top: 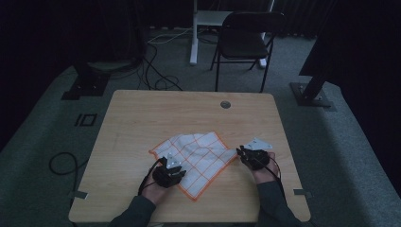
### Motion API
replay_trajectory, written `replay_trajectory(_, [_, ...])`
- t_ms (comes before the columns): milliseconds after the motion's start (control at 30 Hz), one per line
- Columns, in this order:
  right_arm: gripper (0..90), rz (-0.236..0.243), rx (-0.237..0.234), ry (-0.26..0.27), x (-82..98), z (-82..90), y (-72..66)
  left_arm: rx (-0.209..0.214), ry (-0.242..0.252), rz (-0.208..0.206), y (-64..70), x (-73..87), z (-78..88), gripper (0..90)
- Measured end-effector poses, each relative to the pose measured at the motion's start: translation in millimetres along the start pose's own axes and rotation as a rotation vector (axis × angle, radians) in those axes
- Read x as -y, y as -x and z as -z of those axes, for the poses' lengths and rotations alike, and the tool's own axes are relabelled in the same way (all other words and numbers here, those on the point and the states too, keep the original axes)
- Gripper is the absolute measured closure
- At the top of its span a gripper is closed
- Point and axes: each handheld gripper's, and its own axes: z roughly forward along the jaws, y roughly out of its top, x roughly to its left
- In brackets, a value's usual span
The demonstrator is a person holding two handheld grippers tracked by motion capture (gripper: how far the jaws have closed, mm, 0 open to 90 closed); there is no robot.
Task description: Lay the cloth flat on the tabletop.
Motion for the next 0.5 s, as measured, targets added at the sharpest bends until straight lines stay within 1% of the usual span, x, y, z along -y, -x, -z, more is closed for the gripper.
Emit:
replay_trajectory(33, [74.6, -0.007, -0.001, 0.004, -0.5, -0.2, 0.5, -0.007, -0.002, 0.002, -1.6, 1.2, 1.4, 71.8])
replay_trajectory(100, [73.7, -0.01, -0.002, 0.005, -0.4, -0.6, 0.7, -0.009, -0.002, 0.006, -3.2, 2.4, 2.5, 71.8])
replay_trajectory(167, [73.0, -0.013, 0.001, 0.009, -0.5, -0.2, 0.6, -0.023, -0.003, 0.017, -8.3, 5.8, 6.0, 71.8])
replay_trajectory(200, [73.0, -0.013, 0.001, 0.009, -0.5, -0.2, 0.6, -0.023, -0.003, 0.017, -8.3, 5.8, 6.0, 71.8])
replay_trajectory(267, [72.5, -0.013, -0.002, 0.008, -0.9, -0.3, 1.4, -0.047, -0.005, 0.031, -16.2, 9.9, 10.2, 71.7])
replay_trajectory(333, [72.3, -0.015, -0.004, 0.004, -0.7, -1.2, 1.5, -0.061, -0.006, 0.043, -21.2, 12.1, 12.5, 71.6])
replay_trajectory(500, [71.2, -0.012, -0.014, -0.01, -1.4, -4.6, 0.8, -0.077, -0.002, 0.064, -30.4, 16.1, 16.0, 71.5])
